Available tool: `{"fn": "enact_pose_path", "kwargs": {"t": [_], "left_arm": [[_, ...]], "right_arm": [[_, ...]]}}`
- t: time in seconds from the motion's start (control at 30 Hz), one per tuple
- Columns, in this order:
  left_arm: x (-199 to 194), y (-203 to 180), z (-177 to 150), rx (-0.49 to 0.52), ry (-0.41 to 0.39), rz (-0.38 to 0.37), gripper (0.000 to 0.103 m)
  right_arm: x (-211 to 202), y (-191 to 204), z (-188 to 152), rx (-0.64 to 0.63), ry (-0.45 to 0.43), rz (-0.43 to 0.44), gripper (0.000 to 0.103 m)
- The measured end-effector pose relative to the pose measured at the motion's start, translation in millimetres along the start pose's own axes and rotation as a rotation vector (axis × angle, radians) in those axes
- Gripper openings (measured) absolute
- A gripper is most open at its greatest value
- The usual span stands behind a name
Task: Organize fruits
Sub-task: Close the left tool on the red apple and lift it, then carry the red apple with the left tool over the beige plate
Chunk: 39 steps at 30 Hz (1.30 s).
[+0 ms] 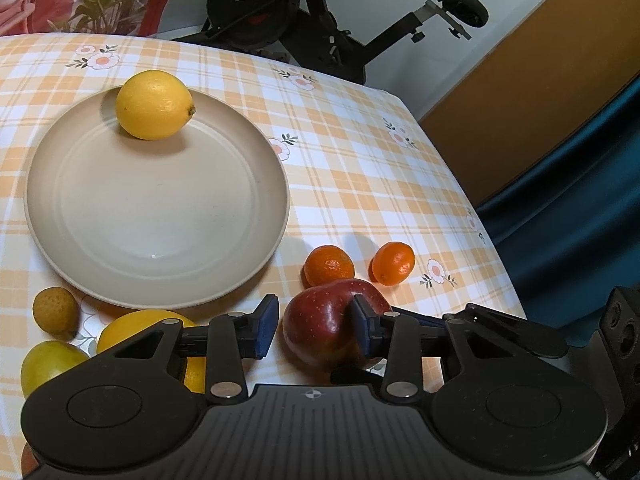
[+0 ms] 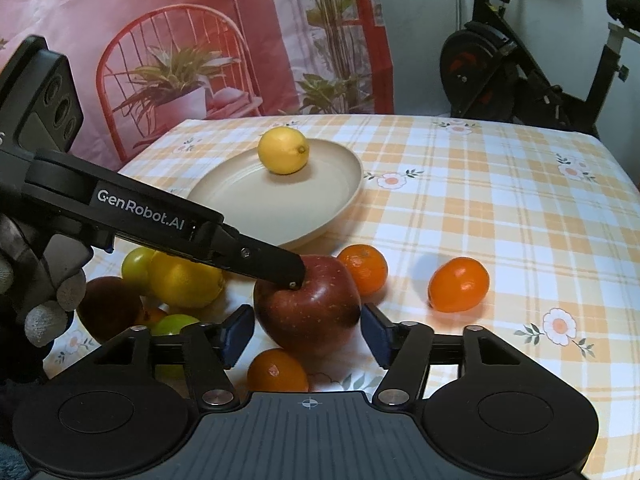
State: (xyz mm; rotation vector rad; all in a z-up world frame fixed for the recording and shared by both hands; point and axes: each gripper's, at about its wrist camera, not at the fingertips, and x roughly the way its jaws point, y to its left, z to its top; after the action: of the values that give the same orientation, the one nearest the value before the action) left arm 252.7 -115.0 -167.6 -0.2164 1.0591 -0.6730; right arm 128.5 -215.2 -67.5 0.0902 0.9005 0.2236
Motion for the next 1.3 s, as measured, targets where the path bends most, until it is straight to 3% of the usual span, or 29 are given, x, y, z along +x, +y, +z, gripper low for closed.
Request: {"fn": "enact_pose_path", "kwargs": {"t": [0.33,0.57,0.8,1.07,1.3], "left_arm": [[0.5,1.4,-1.0,-0.009,-0.004,-0.016,0.039],[-2.6,5.2,-1.1,-0.034,-0.009,-0.035,0.039],[-22.0,-0.5,4.5,-0.027,-0.064,-0.051,0.039],[-52.1,6.7,18.1,-0.011,-0.133,0.003,0.039],[-53.8,42.4,37.0,-0.081,-0.131,0.071,0.039]], "right_arm": [[20.4,7.1,0.7,-0.034,0.051,-0.042,0.058],[16.2,4.5,-2.9,-0.004,0.021,-0.023,0.057],[4.2,6.7,9.0,-0.004,-0.022,-0.006,0.057],[11.0,21.5,40.1,-0.062,-0.052,0.053,0.057],[53.7,32.7,66.6,-0.098,-0.020,0.127,0.057]]}}
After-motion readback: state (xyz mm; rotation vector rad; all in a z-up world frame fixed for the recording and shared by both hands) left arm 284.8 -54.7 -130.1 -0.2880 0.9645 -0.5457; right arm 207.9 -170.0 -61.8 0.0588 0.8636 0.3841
